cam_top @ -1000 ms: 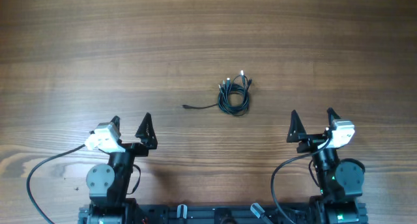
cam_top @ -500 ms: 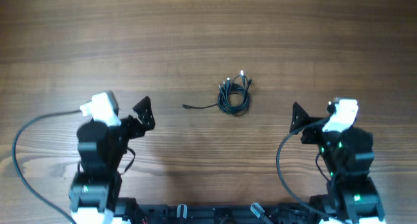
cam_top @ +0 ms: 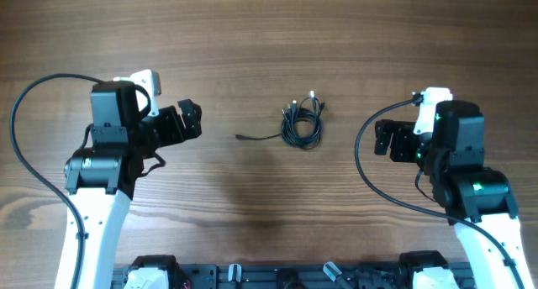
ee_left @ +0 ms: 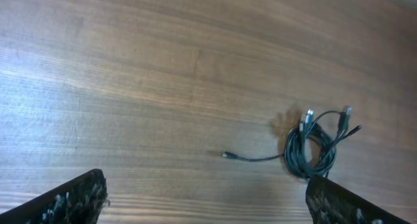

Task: Untangle cables
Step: 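Move the left gripper over the black cable bundle and lower, then grasp the cable bundle with the left gripper and lift it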

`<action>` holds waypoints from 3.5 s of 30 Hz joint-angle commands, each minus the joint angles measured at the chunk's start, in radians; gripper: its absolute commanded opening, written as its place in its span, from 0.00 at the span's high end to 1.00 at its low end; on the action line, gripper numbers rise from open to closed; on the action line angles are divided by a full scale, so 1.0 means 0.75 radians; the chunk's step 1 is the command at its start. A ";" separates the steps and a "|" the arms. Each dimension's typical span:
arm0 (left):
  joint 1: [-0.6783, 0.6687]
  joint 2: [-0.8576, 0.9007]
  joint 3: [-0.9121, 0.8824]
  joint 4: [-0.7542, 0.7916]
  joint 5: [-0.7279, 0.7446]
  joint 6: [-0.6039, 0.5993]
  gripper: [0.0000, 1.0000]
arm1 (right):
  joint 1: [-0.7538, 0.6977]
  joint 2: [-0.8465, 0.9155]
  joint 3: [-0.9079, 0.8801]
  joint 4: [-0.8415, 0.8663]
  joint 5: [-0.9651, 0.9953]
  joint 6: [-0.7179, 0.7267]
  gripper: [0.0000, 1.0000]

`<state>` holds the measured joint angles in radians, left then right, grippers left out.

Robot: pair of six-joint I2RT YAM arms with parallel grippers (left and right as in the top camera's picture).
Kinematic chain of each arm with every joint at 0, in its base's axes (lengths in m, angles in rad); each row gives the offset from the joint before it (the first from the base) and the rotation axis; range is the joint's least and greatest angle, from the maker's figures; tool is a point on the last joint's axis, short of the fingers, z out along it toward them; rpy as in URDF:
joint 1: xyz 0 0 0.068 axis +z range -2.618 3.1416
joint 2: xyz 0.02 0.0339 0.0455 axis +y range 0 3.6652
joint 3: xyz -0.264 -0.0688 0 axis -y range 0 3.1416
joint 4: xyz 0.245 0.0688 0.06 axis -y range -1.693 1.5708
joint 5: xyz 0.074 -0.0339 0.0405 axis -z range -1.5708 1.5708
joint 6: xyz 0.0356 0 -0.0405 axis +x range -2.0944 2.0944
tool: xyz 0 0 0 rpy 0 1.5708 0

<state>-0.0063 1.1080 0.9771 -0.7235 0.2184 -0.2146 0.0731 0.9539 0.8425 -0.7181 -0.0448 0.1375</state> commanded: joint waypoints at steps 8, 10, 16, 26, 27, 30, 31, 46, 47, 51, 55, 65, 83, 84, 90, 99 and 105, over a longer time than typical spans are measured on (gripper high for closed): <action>-0.137 0.145 0.022 0.582 0.299 -0.224 0.01 | -0.001 0.003 0.032 0.009 -0.115 -0.006 0.00; -0.221 0.216 0.023 0.580 0.195 -0.224 0.01 | -0.001 0.003 0.032 0.008 -0.115 -0.005 0.00; -0.475 0.548 0.190 0.417 -0.015 -0.218 0.04 | -0.001 0.003 0.032 0.008 -0.092 0.059 0.00; -0.729 0.920 0.236 0.405 -0.080 -0.334 0.22 | -0.001 0.003 0.032 0.004 -0.080 0.100 0.00; -0.747 0.941 0.236 0.415 -0.080 -0.333 0.23 | -0.001 0.003 0.032 0.004 -0.080 0.100 0.00; -0.803 0.989 0.235 0.458 -0.115 -0.333 0.24 | -0.001 0.003 0.032 0.003 -0.080 0.101 0.00; -0.815 0.995 0.235 0.466 -0.141 -0.333 0.26 | -0.001 0.003 0.032 0.003 -0.080 0.101 0.00; -0.976 1.097 0.229 0.487 -0.419 -0.334 0.34 | -0.001 0.003 0.032 -0.002 -0.080 0.137 0.00; -0.976 1.097 0.229 0.486 -0.419 -0.334 0.35 | -0.001 0.003 0.032 -0.002 -0.080 0.137 0.00; -0.976 1.097 0.228 0.485 -0.418 -0.335 0.45 | -0.001 0.004 0.032 -0.002 -0.080 0.146 0.00; -0.976 1.098 0.202 0.481 -0.418 -0.364 0.55 | -0.001 0.004 0.032 -0.007 -0.080 0.145 0.00; -0.975 1.053 0.210 0.466 -0.419 -0.352 0.85 | -0.001 0.011 0.031 -0.016 -0.080 0.144 0.00; -0.958 0.978 0.202 0.372 -0.419 -0.963 0.46 | -0.001 0.077 0.031 -0.046 -0.081 0.145 0.00; -0.958 0.994 0.202 0.403 -0.418 -0.962 0.44 | -0.001 0.077 0.031 -0.048 -0.081 0.145 0.00; -0.958 1.082 0.202 0.461 -0.418 -0.962 0.52 | -0.001 0.077 0.031 -0.053 -0.081 0.145 0.00; -0.951 1.045 0.207 0.395 -0.377 -0.918 0.96 | -0.001 0.077 0.031 -0.051 -0.081 0.144 0.00; -0.921 0.816 0.219 0.400 -0.372 -0.735 0.96 | 0.000 0.079 0.031 -0.033 -0.190 0.106 0.02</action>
<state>-0.7143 1.8488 1.1358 -0.4267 -0.0673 -0.8600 0.0734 1.0061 0.8425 -0.7551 -0.1162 0.2344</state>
